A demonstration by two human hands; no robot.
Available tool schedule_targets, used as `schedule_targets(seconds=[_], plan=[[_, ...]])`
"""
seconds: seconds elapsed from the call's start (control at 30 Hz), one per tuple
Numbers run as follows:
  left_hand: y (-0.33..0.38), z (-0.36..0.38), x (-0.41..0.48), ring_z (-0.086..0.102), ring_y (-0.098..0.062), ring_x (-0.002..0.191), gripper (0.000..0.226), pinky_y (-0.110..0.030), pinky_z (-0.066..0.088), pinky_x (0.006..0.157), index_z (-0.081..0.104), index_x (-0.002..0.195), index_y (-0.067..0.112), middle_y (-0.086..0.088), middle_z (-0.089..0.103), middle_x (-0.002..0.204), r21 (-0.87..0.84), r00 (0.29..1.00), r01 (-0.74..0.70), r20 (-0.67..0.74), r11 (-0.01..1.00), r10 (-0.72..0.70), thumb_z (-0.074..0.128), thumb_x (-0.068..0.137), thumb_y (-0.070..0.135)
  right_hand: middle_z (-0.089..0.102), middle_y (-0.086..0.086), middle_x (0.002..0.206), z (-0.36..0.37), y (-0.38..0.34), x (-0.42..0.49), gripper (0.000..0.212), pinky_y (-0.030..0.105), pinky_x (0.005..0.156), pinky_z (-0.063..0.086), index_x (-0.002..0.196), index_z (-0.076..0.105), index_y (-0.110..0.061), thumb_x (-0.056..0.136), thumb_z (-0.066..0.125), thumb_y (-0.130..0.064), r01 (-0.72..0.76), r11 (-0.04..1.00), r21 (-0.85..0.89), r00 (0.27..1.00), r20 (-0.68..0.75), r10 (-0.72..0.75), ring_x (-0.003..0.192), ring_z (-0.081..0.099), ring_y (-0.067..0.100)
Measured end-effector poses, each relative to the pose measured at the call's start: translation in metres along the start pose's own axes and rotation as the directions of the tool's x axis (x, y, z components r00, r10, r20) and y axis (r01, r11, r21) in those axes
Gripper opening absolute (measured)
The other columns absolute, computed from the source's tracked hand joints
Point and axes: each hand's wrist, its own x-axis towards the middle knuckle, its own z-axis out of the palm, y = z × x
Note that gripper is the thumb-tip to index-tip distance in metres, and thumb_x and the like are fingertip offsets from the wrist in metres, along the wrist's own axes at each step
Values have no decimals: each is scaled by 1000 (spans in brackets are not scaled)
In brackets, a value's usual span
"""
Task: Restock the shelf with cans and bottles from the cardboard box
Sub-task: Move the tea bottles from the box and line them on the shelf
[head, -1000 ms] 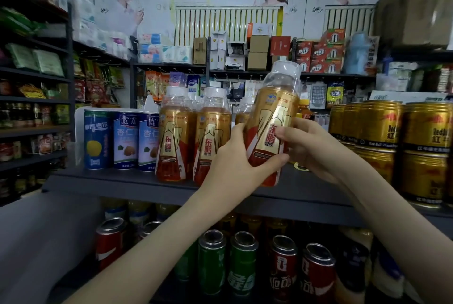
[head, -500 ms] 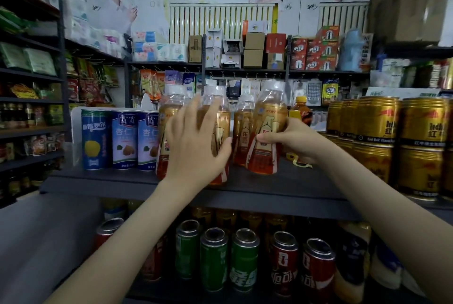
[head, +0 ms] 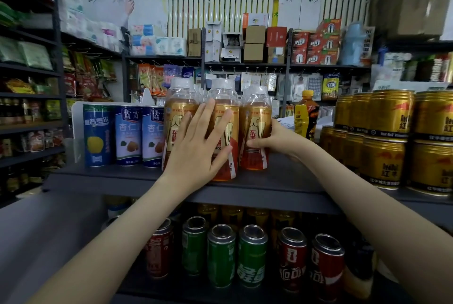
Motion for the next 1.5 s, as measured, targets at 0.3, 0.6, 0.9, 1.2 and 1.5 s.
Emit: schedule_targets(seconds=[0.3,0.6,0.9,1.2,1.5], plan=[[-4,3,0,1,-26,148,69,-46,4,119,15,153,20,-17,5,159,-24,1000,-22,13,999,23,34,94,51,51,-4,128,7,8,-14,118,41,104,42,148,-21,-32,81,73,-7,128,988,-82,986,-98,-135,118,54,17],[-3,1,-2,7,-29,147,67,-43,3,119,20,152,18,-19,8,158,-58,999,-31,14,998,31,37,95,47,25,9,154,15,6,-31,113,36,110,26,151,-13,-31,81,75,-29,104,862,-496,945,-220,-240,140,28,25],[21,-43,-79,37,-31,135,55,-42,29,113,42,142,8,-18,38,147,-197,995,93,59,976,-83,50,93,31,42,10,137,57,-2,-126,62,28,106,30,142,33,-7,88,63,-11,262,718,-644,722,-363,-589,129,36,22],[51,-152,-299,47,-30,127,69,-39,46,98,28,150,9,-15,46,142,30,742,558,429,829,-515,60,90,22,55,7,118,206,37,-237,37,35,86,53,129,50,-7,92,57,-7,576,757,-309,803,41,-594,106,58,21],[64,-308,-538,32,-30,137,77,-39,30,111,3,154,17,-12,28,153,608,-6,697,534,379,-846,49,94,32,52,0,128,448,59,-333,44,33,79,52,140,39,-18,98,49,-24,553,832,-41,634,668,-389,105,58,17]])
